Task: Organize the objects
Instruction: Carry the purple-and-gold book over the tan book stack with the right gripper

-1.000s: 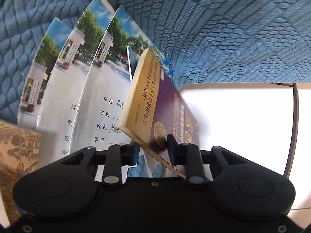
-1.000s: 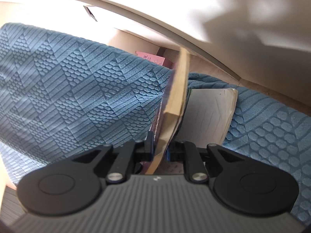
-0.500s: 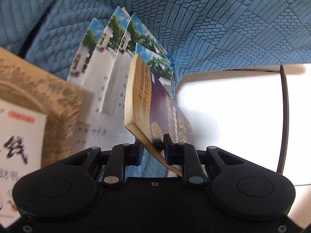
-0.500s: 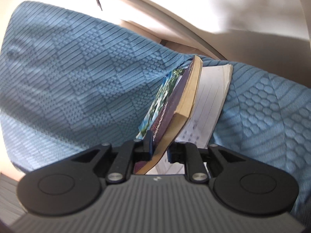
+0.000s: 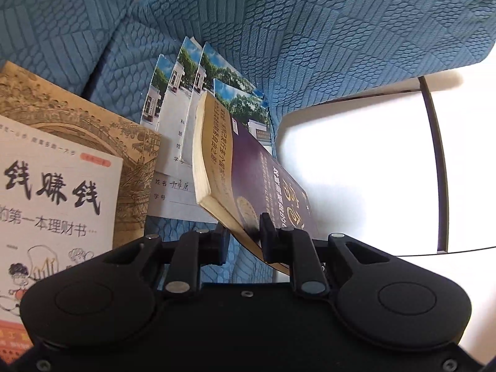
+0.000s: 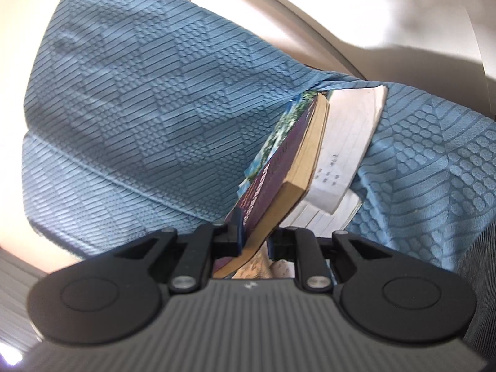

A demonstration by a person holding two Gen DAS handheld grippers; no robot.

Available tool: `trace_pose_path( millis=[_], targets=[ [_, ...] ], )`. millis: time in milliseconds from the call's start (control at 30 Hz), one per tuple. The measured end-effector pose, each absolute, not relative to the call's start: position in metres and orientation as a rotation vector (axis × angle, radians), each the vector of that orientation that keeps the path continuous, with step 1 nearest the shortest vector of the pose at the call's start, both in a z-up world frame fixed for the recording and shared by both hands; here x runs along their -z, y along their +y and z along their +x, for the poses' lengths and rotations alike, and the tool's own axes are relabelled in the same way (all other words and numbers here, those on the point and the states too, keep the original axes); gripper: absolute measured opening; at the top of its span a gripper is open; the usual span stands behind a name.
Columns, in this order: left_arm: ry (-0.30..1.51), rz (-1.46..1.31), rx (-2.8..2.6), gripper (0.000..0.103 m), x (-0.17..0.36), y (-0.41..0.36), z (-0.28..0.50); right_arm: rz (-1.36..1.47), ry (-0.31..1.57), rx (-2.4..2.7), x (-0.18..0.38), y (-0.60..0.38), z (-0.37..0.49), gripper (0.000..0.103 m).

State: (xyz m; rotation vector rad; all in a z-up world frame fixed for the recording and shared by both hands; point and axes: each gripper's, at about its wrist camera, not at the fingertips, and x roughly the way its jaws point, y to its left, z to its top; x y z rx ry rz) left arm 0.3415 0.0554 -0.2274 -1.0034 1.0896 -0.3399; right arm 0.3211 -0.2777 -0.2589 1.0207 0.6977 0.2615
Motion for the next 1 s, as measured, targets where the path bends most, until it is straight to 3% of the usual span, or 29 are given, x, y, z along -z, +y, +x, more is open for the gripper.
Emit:
trace_pose_path(
  millis=[567,1000],
  targets=[
    [0.927,-0.988,0.271,0.018,0.166,0.117,0.257,0.986,0.688,-0.445,0.213,-0.224,0.288,0.017],
    [0.855,-1.024,0.183,0.018,0.16,0.162,0.198,0.93,0.736,-0.569,0.203,-0.176,0.273,0.017]
  ],
)
